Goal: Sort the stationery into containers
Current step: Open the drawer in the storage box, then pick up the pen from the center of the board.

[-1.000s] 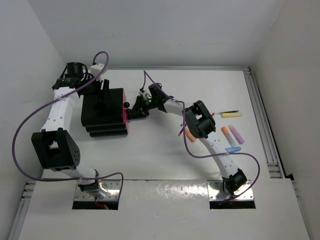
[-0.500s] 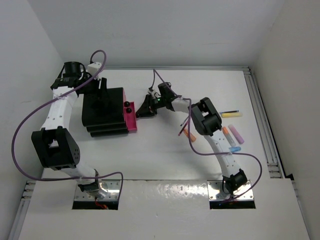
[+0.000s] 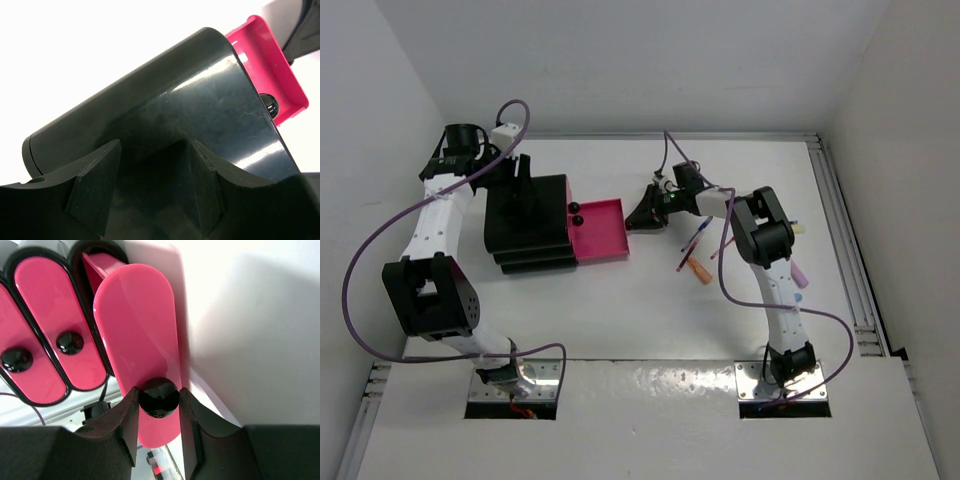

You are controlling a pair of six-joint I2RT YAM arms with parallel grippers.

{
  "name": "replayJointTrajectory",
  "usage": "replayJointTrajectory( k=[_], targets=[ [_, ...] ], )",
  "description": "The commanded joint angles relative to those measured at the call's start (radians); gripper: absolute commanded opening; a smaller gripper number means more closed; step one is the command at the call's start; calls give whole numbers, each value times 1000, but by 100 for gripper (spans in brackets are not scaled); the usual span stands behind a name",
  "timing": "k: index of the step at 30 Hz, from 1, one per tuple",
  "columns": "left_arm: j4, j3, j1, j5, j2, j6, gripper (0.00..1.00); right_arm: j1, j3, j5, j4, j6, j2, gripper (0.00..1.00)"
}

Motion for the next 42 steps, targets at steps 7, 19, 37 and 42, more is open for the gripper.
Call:
replayJointTrajectory(
  k=[7, 19, 37, 42],
  targets=[
    [-169, -68, 14, -70, 63, -21, 72, -12, -54, 23, -61, -108, -166, 66],
    [-99, 38, -6, -92, -15, 8, 79, -153, 134, 427, -775, -655, -430, 60],
    [-19, -109, -12, -167, -150, -67, 80, -40, -158, 1181, -891, -313, -582, 28],
    [-13, -123, 3, -175, -164, -61, 80, -72, -177, 1218, -932, -263, -561, 25]
  ],
)
